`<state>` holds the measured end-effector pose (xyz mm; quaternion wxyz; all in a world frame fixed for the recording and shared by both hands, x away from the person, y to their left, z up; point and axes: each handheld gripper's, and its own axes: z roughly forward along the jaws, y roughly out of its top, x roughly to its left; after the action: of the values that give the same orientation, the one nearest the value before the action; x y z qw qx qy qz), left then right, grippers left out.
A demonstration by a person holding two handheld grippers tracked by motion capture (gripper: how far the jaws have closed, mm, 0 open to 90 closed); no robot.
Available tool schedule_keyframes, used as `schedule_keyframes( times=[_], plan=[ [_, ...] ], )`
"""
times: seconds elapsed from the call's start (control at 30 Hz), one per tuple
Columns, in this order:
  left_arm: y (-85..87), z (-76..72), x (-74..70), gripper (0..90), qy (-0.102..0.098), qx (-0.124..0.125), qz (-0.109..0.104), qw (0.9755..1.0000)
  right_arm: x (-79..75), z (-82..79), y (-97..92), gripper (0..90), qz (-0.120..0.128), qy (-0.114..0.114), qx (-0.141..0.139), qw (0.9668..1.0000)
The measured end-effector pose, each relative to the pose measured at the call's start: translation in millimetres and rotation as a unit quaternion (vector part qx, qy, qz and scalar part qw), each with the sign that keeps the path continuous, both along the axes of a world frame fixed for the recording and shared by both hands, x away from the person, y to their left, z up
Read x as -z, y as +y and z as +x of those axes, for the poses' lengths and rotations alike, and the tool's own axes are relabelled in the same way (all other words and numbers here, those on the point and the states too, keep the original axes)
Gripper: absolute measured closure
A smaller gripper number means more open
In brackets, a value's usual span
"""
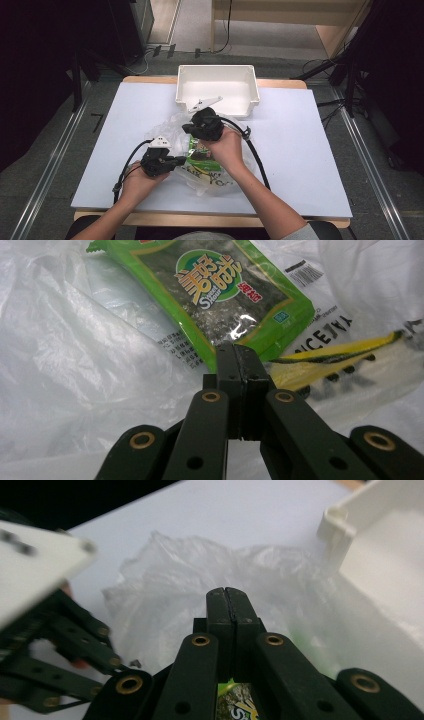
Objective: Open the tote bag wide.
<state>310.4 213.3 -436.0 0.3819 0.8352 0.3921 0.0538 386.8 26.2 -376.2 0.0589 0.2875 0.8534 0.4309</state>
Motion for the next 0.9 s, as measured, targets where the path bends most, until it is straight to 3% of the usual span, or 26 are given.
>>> schedule_keyframes(
  times=[0.17,0.37,0.47,0.57,0.77,0.9],
  plan=[
    [0.7,-2.1,6.1,90.0,0.010,0.003,0.011,0.9999,26.2,14.2,-5.1,90.0,-0.020,0.000,0.013,0.9997],
    [0.6,-3.3,8.1,90.0,0.010,0.006,0.019,0.9997,46.5,33.0,-16.4,90.0,-0.033,0.005,0.037,0.9987],
    [0.5,-4.5,9.6,90.0,0.012,0.004,0.016,0.9998,53.3,41.2,-18.8,90.0,-0.036,0.007,0.036,0.9987],
    [1.7,-6.4,10.1,90.0,0.014,0.007,0.019,0.9997,56.1,42.3,-20.6,90.0,-0.043,0.018,0.037,0.9982],
    [4.4,-7.7,12.9,90.0,0.021,0.005,0.021,0.9996,53.3,33.2,-29.3,90.0,-0.054,0.002,0.034,0.9980],
    [5.0,-9.1,13.5,90.0,0.019,0.006,0.022,0.9996,53.6,30.4,-38.3,90.0,-0.051,0.005,0.034,0.9981]
  ],
)
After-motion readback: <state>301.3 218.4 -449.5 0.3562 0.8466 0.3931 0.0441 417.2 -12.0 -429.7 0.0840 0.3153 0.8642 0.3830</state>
